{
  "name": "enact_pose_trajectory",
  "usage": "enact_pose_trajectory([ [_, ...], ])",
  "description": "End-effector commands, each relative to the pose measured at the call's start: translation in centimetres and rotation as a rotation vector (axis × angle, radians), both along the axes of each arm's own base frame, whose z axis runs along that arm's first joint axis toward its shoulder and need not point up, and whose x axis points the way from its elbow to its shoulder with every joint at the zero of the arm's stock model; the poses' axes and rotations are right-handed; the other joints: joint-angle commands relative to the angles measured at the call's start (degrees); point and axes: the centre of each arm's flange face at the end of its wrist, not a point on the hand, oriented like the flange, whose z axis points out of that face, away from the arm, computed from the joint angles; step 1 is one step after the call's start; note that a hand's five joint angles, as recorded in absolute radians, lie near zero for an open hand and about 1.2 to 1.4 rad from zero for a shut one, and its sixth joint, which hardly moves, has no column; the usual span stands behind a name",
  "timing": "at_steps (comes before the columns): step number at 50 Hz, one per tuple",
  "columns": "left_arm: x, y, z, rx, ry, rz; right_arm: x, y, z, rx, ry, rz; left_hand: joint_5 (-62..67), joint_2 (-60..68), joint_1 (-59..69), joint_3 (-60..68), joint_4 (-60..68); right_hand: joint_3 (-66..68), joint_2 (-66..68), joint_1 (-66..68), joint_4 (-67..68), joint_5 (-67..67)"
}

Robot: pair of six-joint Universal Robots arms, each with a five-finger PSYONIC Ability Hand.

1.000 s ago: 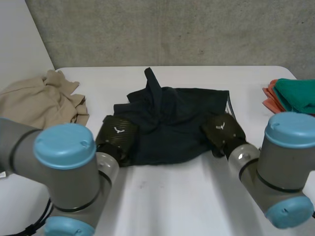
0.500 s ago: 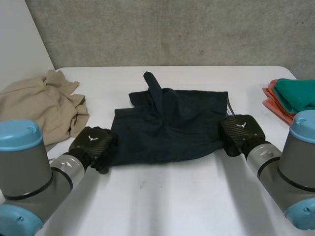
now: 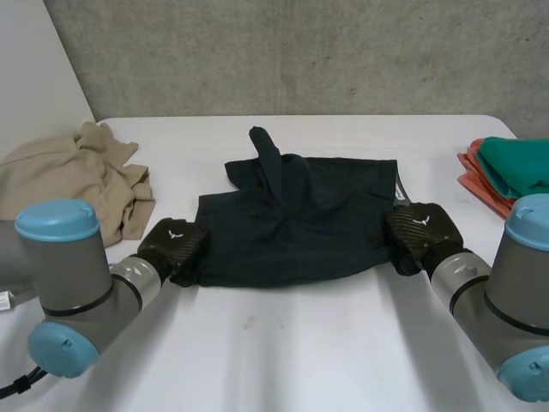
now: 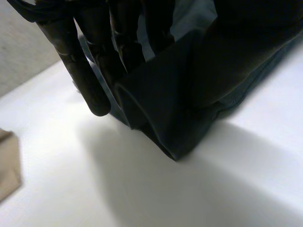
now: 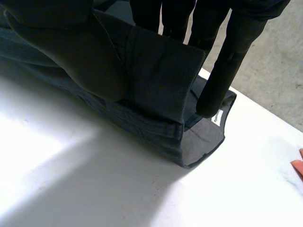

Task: Fold the laundry.

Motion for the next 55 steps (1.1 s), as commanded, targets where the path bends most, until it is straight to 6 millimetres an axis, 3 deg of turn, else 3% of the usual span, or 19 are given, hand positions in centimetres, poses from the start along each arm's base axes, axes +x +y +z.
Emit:
enact_pose_trajectory([
  [1,0.4,0.4,9.5,-0.278,0.126,0.099,-0.1,0.5,6.9,-0.168,0.061,0.031,13.59,11.64,13.46,12.40,21.21,11.81,12.56,16.34,11.34,12.21],
  [4,0.2,2.1,14.2,-0.382,0.217,0.088,-0.3,0.8,10.1,-0.230,0.090,0.039,13.59,11.64,13.46,12.40,21.21,11.81,12.56,16.34,11.34,12.21],
  [5,0.3,2.7,15.7,-0.416,0.241,0.085,-0.3,1.0,12.7,-0.277,0.097,0.040,13.59,11.64,13.46,12.40,21.21,11.81,12.56,16.34,11.34,12.21],
  [6,0.6,4.0,18.3,-0.474,0.277,0.078,-0.3,1.0,13.8,-0.296,0.101,0.041,13.59,11.64,13.46,12.40,21.21,11.81,12.56,16.34,11.34,12.21],
  [10,1.6,6.5,23.6,-0.585,0.333,0.080,-0.6,1.7,19.1,-0.363,0.107,0.040,13.59,11.64,13.46,12.40,21.21,11.81,12.56,16.34,11.34,12.21],
  [11,1.7,6.7,24.1,-0.589,0.334,0.087,-0.7,2.2,20.7,-0.375,0.118,0.042,13.59,11.64,13.46,12.40,21.21,11.81,12.56,16.34,11.34,12.21],
  [15,2.2,7.2,25.9,-0.572,0.321,0.112,-1.0,2.9,23.2,-0.379,0.156,0.054,13.59,11.64,13.46,12.40,21.21,11.81,12.56,16.34,11.34,12.21],
  [18,2.0,7.0,26.0,-0.514,0.287,0.111,-1.0,2.8,23.3,-0.366,0.170,0.056,13.59,11.64,13.46,12.40,21.21,11.81,12.56,16.34,11.34,12.21],
  [24,0.1,3.0,21.2,-0.354,0.173,0.107,0.4,0.2,18.1,-0.209,0.240,0.087,13.59,11.64,13.46,12.40,21.21,11.81,12.56,16.34,11.34,12.21],
  [28,-1.6,-0.7,17.1,-0.281,0.094,0.096,1.4,-1.3,14.9,-0.131,0.274,0.103,13.59,11.64,13.46,12.40,21.21,11.81,12.56,16.34,11.34,12.21],
  [31,-2.5,-2.8,15.9,-0.293,0.071,0.093,2.0,-2.9,12.7,-0.102,0.290,0.085,13.59,11.64,13.46,12.40,21.21,11.81,12.56,16.34,11.34,12.21],
  [35,-3.8,-6.4,17.7,-0.470,0.124,0.100,3.0,-6.2,13.2,-0.256,0.232,0.011,13.59,11.64,13.46,12.40,21.21,11.81,12.56,16.34,11.34,12.21],
  [37,-4.5,-8.2,20.7,-0.655,0.206,0.116,3.3,-7.4,14.6,-0.370,0.184,-0.032,13.59,11.64,13.46,12.40,21.21,11.81,12.56,16.34,11.34,12.21],
  [41,-4.7,-9.3,26.4,-0.970,0.363,0.149,4.2,-9.7,19.5,-0.717,-0.005,-0.115,13.59,11.64,13.46,12.40,21.21,11.81,12.56,16.34,11.34,12.21],
  [42,-4.7,-9.3,27.2,-1.021,0.392,0.155,4.4,-9.8,21.7,-0.842,-0.082,-0.138,13.59,11.64,13.46,12.40,21.21,11.81,12.56,16.34,11.34,12.21],
  [45,-4.5,-8.5,30.1,-1.153,0.481,0.174,5.4,-8.5,24.4,-0.964,-0.179,-0.125,13.59,11.64,13.46,12.40,21.21,11.81,12.56,16.34,11.34,12.21],
  [49,-4.3,-7.4,30.4,-1.131,0.493,0.206,6.4,-7.7,24.6,-0.956,-0.211,-0.100,13.59,11.64,13.46,12.40,21.21,11.81,12.56,16.34,11.34,12.21],
  [55,-4.0,-6.3,26.2,-0.981,0.410,0.201,6.2,-7.9,21.5,-0.823,-0.148,-0.085,13.59,11.64,13.46,12.40,21.21,11.81,12.56,16.34,11.34,12.21],
])
